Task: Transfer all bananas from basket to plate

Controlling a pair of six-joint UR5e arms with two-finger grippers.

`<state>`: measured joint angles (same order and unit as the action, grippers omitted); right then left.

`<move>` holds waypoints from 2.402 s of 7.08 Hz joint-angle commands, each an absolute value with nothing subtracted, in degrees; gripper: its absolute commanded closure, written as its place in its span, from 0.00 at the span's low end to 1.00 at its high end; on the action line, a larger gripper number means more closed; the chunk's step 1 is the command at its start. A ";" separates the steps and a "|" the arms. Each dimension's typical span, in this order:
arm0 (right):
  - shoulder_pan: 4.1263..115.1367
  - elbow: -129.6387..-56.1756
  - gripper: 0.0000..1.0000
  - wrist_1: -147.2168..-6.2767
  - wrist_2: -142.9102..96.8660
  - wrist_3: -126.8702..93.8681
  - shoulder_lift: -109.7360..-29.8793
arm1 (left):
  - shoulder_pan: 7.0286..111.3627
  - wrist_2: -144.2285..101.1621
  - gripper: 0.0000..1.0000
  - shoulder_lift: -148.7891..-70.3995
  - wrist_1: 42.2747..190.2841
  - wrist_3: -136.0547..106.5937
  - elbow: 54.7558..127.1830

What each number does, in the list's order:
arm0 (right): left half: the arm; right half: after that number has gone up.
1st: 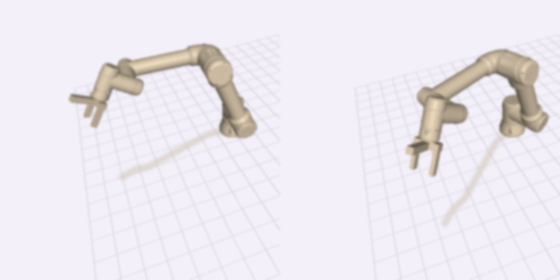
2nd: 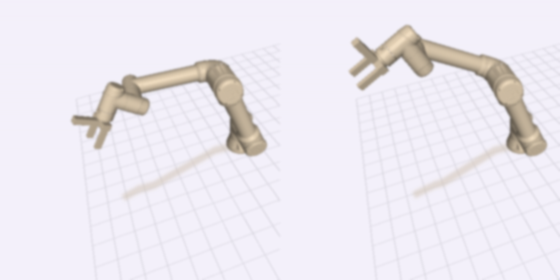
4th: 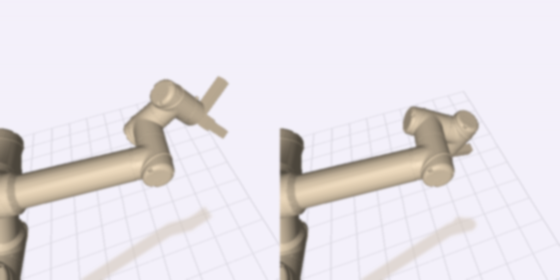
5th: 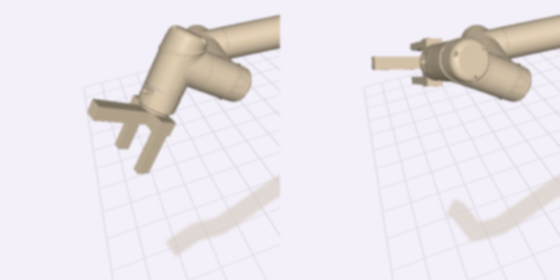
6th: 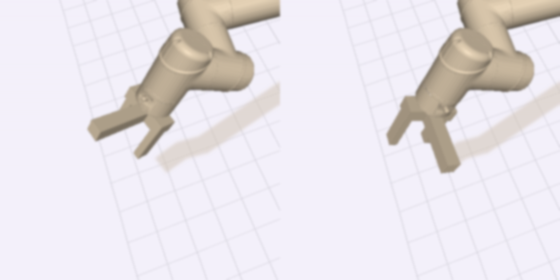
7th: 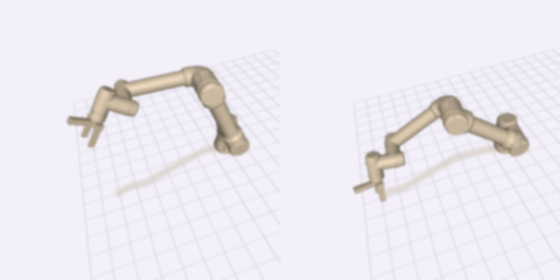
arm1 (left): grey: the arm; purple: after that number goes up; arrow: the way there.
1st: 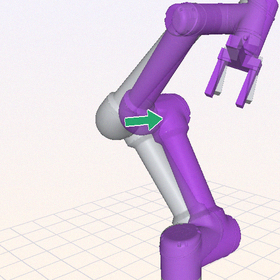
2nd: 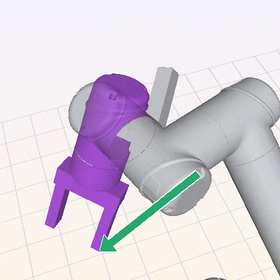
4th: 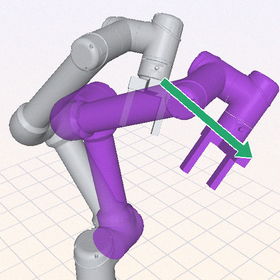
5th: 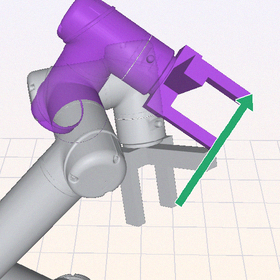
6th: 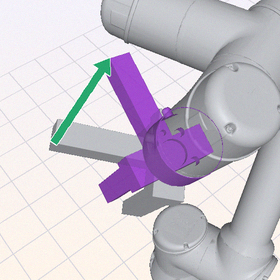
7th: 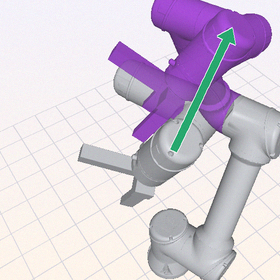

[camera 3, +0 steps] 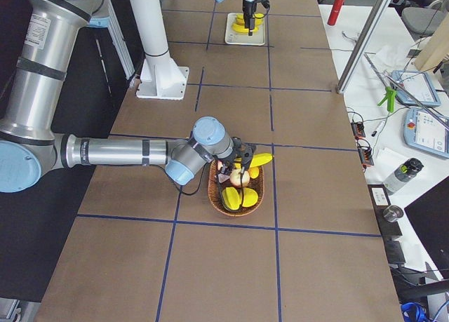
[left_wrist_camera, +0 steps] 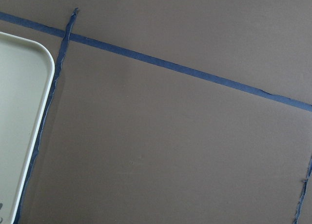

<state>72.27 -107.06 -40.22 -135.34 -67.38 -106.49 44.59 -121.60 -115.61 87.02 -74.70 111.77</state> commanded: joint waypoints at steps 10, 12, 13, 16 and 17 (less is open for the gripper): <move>30.34 -116.02 1.00 -94.22 -107.32 -82.60 -55.03 | 44.21 -121.99 0.00 -116.01 115.91 -90.09 111.36; 27.88 -116.02 1.00 -94.04 -106.53 -81.65 -54.24 | 42.03 -121.99 0.00 -115.93 127.90 -90.00 107.60; 25.77 -116.02 1.00 -94.04 -104.00 -81.65 -53.10 | 40.97 -121.73 0.00 -116.54 130.40 -90.26 106.88; 23.56 -115.93 1.00 -93.96 -101.60 -81.65 -51.77 | 40.70 -121.82 0.00 -119.35 130.52 -90.62 106.44; 23.38 -116.01 1.00 -93.96 -101.60 -81.65 -51.68 | 38.43 -121.73 0.00 -119.44 130.60 -90.44 106.35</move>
<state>23.71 -115.93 -93.96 -101.80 -81.65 -51.92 40.20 -121.77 -119.02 130.47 -90.56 106.51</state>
